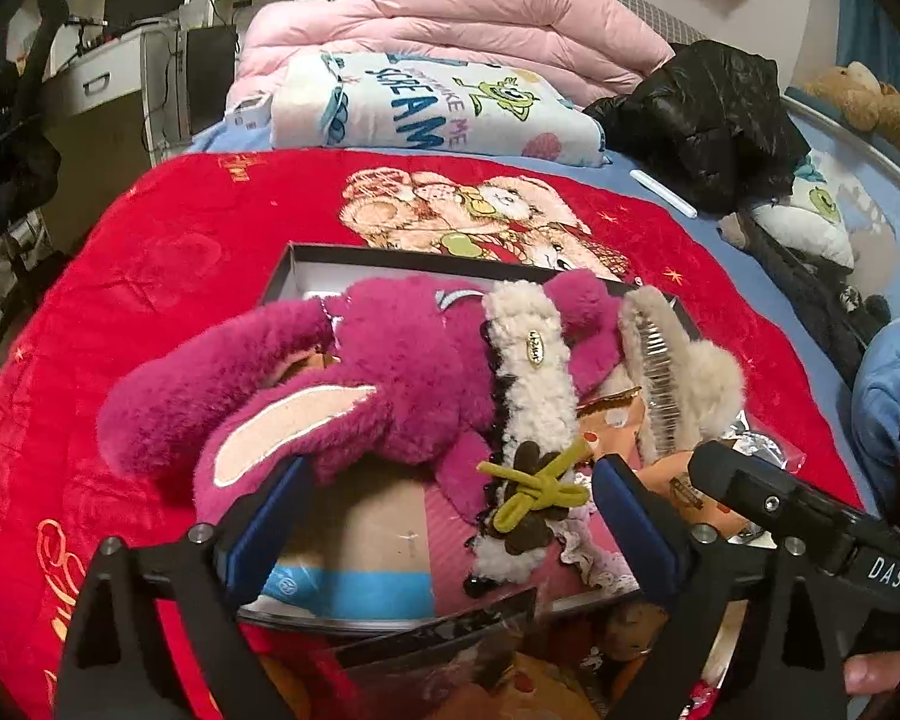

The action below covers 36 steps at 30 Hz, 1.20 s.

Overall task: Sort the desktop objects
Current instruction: 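Raise both open tools up and away from the black box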

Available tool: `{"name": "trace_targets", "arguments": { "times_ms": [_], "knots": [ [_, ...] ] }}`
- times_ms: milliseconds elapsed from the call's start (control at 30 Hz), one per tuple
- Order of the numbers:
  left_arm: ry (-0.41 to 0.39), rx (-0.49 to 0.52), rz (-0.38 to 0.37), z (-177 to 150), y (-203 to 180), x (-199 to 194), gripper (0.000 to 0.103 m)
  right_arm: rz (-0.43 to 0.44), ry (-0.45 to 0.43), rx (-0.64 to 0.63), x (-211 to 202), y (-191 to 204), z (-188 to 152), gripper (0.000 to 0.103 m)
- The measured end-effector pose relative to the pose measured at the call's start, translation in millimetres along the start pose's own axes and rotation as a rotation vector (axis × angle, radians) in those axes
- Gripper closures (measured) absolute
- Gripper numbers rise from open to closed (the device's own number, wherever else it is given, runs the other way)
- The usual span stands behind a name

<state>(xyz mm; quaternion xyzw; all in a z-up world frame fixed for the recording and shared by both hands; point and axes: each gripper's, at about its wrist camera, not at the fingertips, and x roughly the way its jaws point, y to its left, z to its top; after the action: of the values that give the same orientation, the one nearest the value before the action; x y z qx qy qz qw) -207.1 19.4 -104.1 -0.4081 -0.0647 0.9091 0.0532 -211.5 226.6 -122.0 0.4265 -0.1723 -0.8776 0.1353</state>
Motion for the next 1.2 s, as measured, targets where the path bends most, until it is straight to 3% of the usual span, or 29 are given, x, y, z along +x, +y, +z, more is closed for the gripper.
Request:
{"name": "trace_targets", "arguments": {
  "times_ms": [467,667,967,1200],
  "knots": [
    [-0.019,-0.004,-0.005,-1.3,1.2,-3.2,0.006,-0.003,0.012,-0.001,0.7,-0.5,-0.5,0.0],
    [-0.049,-0.007,-0.007,2.8,1.9,-11.3,0.0,0.013,-0.006,-0.009,-4.1,2.6,2.8,0.0],
    [-0.106,0.019,0.005,11.9,-1.4,-39.8,0.0,0.019,-0.049,-0.022,-25.6,13.1,8.5,0.0],
    [-0.191,0.035,-0.007,30.9,-3.7,-86.0,0.0,0.029,-0.108,-0.051,-56.7,27.9,18.6,0.0]
  ]
}}
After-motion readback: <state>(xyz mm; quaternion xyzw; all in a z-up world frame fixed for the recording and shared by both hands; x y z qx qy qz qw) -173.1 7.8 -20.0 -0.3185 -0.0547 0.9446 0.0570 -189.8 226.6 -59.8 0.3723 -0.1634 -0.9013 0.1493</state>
